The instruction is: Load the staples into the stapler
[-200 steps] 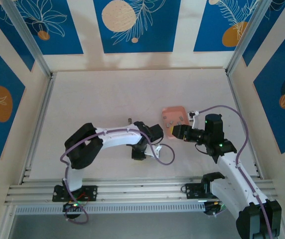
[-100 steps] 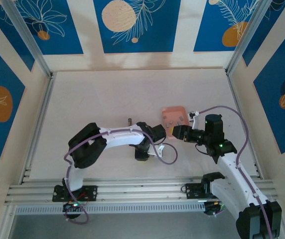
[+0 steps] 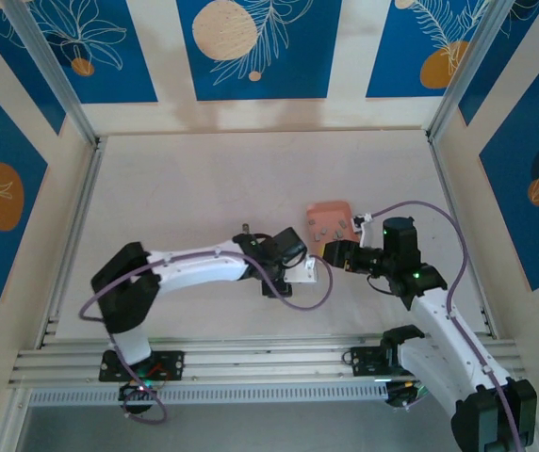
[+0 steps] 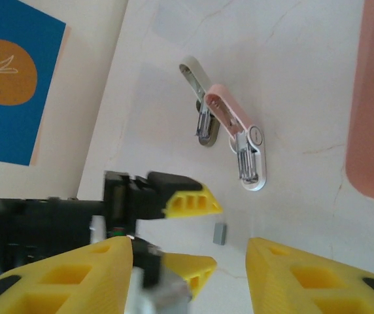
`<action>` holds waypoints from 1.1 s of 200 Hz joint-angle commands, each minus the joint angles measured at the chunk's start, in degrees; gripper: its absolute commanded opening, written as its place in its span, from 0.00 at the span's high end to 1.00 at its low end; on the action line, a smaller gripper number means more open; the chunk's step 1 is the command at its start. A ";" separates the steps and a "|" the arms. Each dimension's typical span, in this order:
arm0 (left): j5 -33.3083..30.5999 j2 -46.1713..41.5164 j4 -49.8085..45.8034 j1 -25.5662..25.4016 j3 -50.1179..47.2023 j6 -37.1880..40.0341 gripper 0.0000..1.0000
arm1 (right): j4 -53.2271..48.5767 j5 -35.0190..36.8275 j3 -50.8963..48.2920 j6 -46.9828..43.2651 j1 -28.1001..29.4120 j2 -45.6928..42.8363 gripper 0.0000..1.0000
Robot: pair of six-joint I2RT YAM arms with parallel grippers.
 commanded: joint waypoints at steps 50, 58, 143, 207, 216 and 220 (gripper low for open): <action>-8.17 -20.41 23.40 6.04 -23.79 -24.74 0.36 | -8.90 16.80 10.71 -1.11 18.19 12.57 0.51; -9.53 -22.80 24.53 6.85 -26.33 -28.17 0.34 | -9.60 18.05 12.17 -1.15 20.28 15.23 0.51; -13.67 -45.57 29.29 14.34 -47.11 -55.06 0.20 | -20.59 30.19 27.06 1.82 35.75 38.16 0.51; -14.22 -54.55 25.78 17.09 -52.74 -60.34 0.23 | -29.75 34.42 38.37 2.39 41.50 54.49 0.51; -14.30 -55.15 25.68 17.32 -53.04 -60.47 0.23 | -31.08 35.19 39.95 2.04 42.10 56.22 0.52; -14.30 -55.42 25.69 17.37 -53.21 -60.50 0.23 | -31.63 35.57 40.69 1.94 42.30 56.97 0.52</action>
